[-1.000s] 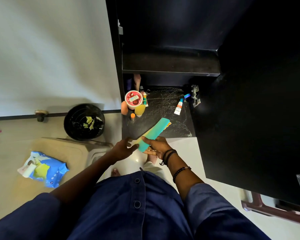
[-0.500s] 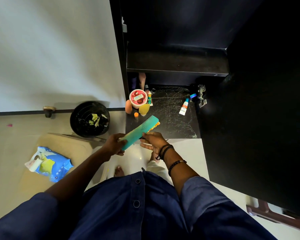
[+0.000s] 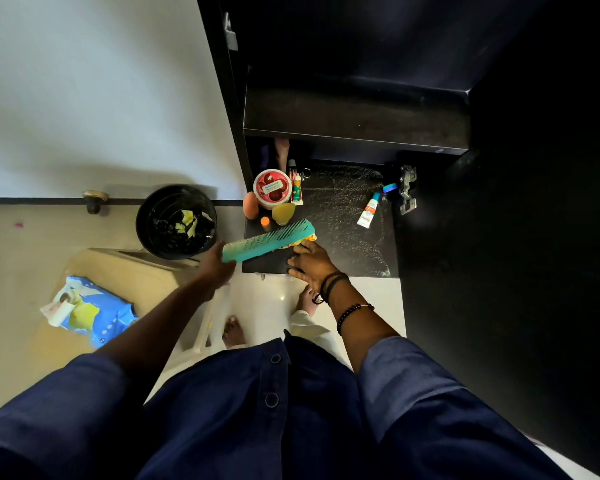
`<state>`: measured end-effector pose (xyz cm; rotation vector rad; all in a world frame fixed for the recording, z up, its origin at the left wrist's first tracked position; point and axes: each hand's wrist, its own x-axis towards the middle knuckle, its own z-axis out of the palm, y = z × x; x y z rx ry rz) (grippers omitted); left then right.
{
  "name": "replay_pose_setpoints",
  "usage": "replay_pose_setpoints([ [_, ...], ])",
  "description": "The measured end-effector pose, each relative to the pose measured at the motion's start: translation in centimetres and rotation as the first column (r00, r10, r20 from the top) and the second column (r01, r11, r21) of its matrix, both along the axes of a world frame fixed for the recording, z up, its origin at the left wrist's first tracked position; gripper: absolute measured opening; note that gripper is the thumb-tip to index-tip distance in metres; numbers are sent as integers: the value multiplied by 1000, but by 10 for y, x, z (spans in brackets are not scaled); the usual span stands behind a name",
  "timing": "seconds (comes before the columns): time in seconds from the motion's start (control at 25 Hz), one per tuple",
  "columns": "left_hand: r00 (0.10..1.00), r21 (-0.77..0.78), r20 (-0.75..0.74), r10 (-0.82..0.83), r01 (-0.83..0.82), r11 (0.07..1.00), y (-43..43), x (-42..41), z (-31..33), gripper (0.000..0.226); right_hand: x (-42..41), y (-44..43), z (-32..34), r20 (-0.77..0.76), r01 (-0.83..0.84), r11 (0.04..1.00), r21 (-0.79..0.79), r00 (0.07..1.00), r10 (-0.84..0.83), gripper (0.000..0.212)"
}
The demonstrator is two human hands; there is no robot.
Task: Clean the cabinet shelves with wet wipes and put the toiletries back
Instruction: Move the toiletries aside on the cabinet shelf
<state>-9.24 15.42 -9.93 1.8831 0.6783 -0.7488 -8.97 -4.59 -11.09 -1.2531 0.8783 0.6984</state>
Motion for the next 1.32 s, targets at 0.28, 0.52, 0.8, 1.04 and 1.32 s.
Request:
replay_pose_setpoints([
  [0.28, 996, 110, 66, -54, 46, 993, -10, -11, 1, 57, -3, -7, -15, 117, -24, 989, -144, 992, 41, 47],
  [0.52, 879, 277, 370, -300, 204, 939, -34, -12, 16, 61, 19, -58, -7, 264, 266, 779, -568, 955, -134, 36],
  [0.8, 674, 391, 553, -490, 309, 867, -51, 3, 35, 63, 53, -123, -4, -118, -353, 514, -782, 893, 434, 44],
  [1.04, 664, 434, 531, -527, 322, 841, -62, 16, 41, 66, 73, -124, -8, -116, -360, 453, -815, 869, 482, 37],
  [1.32, 688, 432, 527, -499, 288, 855, -64, 24, 39, 64, 89, -101, 3, 101, -173, 592, -787, 911, 401, 21],
])
